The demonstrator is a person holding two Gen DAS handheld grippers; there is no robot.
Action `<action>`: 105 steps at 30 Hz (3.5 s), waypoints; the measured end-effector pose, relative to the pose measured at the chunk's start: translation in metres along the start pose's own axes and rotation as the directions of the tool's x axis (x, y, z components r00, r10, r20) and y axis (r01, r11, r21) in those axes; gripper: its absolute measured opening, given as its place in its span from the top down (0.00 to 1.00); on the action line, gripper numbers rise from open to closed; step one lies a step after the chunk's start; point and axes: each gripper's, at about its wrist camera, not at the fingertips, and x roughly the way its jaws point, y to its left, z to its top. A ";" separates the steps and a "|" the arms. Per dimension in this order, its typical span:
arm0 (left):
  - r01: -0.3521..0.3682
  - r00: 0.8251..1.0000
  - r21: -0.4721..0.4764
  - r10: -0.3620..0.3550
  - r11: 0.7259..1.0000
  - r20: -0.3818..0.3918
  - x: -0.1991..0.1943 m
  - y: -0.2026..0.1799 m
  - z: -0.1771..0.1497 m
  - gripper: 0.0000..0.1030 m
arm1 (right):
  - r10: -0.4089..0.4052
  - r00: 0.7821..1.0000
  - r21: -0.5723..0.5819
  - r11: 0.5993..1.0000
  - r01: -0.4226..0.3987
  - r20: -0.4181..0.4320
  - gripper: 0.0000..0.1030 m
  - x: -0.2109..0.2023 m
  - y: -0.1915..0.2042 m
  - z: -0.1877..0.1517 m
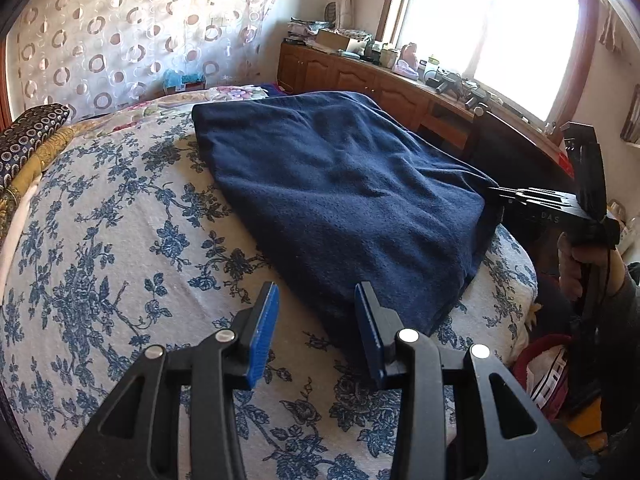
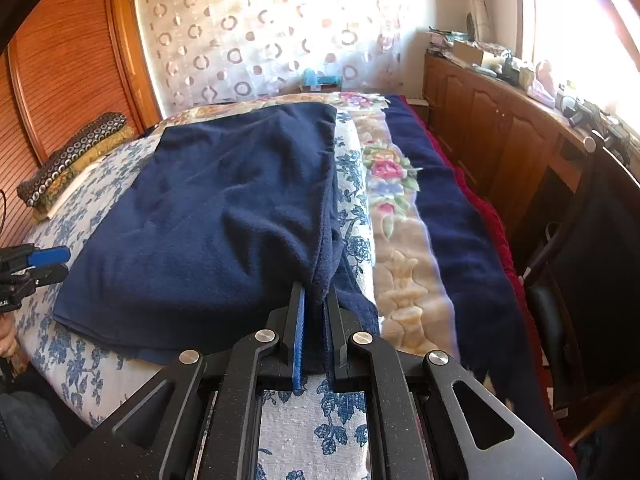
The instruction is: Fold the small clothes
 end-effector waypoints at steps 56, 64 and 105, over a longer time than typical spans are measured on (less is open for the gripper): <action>0.168 0.976 0.008 -0.167 0.986 0.136 -0.030 -0.008 0.057 0.94 | -0.063 0.998 -0.364 0.930 0.056 -0.008 0.22 0.025 0.097 -0.017; 0.171 0.974 -0.006 -0.168 0.985 0.151 -0.032 -0.003 0.059 0.94 | -0.069 0.997 -0.328 0.942 0.071 0.019 0.49 0.026 0.065 -0.004; -0.013 0.984 -0.083 0.028 0.996 0.175 0.025 0.102 0.153 0.66 | 0.068 0.994 -0.370 0.928 -0.031 0.085 0.91 0.136 0.065 0.175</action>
